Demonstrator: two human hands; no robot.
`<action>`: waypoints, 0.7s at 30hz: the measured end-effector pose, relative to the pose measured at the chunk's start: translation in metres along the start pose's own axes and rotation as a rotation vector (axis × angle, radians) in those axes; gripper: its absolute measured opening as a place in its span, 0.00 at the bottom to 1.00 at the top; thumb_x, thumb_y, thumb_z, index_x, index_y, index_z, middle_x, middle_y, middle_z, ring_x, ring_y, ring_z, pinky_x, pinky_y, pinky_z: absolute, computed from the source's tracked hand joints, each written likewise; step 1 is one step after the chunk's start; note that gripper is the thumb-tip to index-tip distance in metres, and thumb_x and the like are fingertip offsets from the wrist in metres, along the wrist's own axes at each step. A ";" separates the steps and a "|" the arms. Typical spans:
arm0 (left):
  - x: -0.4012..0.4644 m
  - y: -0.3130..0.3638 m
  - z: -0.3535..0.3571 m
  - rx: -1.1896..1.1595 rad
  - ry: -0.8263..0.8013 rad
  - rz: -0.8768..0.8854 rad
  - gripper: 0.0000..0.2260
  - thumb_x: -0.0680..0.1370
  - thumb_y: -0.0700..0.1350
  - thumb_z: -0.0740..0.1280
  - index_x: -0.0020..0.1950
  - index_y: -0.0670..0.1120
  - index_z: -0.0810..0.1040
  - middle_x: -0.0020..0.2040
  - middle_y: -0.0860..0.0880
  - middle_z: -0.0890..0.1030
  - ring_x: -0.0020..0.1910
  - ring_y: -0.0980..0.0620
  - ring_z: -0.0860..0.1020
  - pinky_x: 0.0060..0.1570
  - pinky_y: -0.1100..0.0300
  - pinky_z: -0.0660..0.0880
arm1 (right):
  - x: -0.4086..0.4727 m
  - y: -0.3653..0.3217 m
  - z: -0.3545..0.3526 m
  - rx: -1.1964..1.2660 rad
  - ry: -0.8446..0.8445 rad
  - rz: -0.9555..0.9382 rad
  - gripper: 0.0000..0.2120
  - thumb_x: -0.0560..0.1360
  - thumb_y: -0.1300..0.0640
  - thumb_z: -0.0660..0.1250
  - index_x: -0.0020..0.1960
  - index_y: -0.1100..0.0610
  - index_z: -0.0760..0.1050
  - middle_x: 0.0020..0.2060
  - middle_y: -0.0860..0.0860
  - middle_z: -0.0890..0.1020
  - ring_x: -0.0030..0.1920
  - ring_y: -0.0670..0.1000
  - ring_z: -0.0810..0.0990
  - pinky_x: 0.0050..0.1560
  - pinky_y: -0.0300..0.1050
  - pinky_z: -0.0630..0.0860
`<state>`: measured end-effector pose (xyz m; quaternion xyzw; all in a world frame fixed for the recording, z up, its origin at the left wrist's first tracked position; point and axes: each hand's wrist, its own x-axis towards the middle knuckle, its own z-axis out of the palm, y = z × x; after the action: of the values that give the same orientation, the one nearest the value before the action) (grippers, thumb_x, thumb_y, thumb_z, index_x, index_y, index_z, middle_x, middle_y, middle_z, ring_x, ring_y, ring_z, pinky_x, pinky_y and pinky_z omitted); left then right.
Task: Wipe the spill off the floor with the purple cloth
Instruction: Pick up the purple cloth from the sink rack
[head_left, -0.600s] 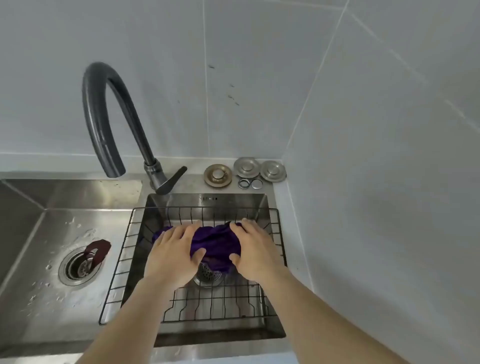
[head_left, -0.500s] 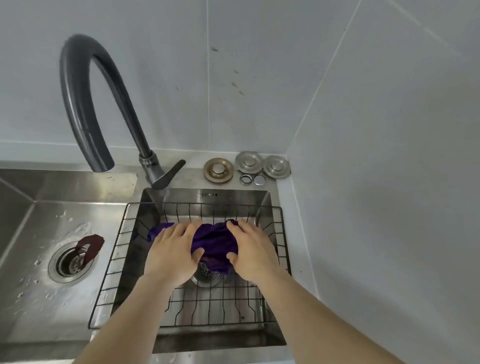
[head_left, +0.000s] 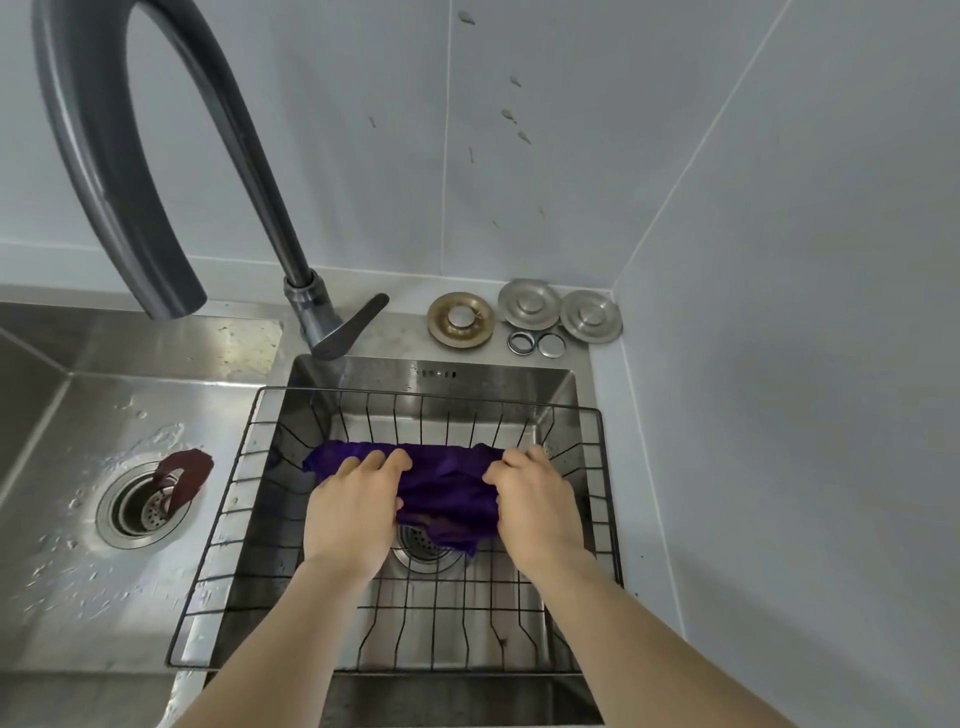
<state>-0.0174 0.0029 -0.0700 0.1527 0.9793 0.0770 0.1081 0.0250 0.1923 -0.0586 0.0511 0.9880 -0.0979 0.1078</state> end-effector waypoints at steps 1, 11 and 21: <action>0.000 0.000 -0.001 -0.002 0.005 -0.002 0.15 0.73 0.42 0.74 0.59 0.51 0.78 0.44 0.51 0.82 0.42 0.46 0.80 0.32 0.55 0.69 | 0.000 0.000 -0.002 -0.008 0.004 -0.004 0.17 0.75 0.69 0.69 0.61 0.55 0.80 0.55 0.51 0.81 0.59 0.55 0.75 0.51 0.50 0.80; -0.003 -0.003 0.009 0.003 0.114 0.024 0.25 0.70 0.42 0.74 0.66 0.49 0.75 0.47 0.49 0.83 0.44 0.45 0.80 0.41 0.51 0.75 | -0.002 0.003 0.011 0.006 0.111 0.043 0.30 0.70 0.62 0.77 0.66 0.52 0.67 0.55 0.51 0.81 0.55 0.54 0.77 0.46 0.49 0.82; -0.001 -0.010 0.012 0.104 0.249 0.107 0.14 0.67 0.45 0.79 0.52 0.49 0.83 0.54 0.48 0.80 0.54 0.42 0.77 0.55 0.46 0.74 | -0.005 0.008 0.016 0.067 0.228 0.073 0.13 0.67 0.57 0.81 0.51 0.52 0.84 0.47 0.50 0.80 0.51 0.54 0.78 0.47 0.51 0.81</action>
<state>-0.0168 -0.0053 -0.0836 0.1994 0.9783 0.0503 -0.0267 0.0337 0.1963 -0.0739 0.1014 0.9875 -0.1203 -0.0036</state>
